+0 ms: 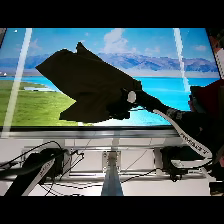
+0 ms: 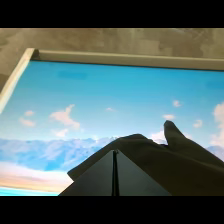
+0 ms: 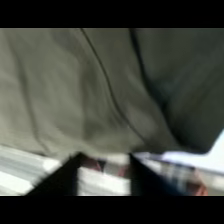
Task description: Fold the clothes and pants, and hang the long-sleeved shirts on hangers.
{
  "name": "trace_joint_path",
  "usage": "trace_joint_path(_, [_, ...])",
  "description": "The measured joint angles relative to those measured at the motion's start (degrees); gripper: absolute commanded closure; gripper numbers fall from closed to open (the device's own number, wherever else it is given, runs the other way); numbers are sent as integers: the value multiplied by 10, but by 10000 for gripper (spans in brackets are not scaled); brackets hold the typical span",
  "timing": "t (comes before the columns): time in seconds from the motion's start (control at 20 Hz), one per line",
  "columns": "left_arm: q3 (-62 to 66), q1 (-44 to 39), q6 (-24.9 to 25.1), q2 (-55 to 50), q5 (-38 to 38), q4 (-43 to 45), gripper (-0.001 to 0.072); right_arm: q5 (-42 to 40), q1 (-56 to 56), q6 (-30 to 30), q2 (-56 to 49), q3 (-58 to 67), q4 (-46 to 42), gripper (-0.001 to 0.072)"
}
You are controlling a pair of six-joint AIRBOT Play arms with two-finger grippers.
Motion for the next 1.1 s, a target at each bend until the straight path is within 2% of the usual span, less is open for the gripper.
trace_joint_path(0.05, [0,0,0,0,0,0,696,-13,-3,3,-2,3,-5,705])
trace_joint_path(0.25, [0,0,0,0,0,0,697,-15,-35,9,4,35,-47,705])
trace_joint_path(0.5, [0,0,0,0,0,5,704,81,-121,1,59,85,-200,705])
trace_joint_path(0.7, [0,0,16,-10,-10,30,704,195,-214,-91,115,100,-297,705])
trace_joint_path(0.9, [0,0,24,-45,-60,42,705,301,-299,-195,142,104,-338,705])
trace_joint_path(1.1, [-7,7,36,-112,-108,43,706,324,-343,-237,150,105,-350,705])
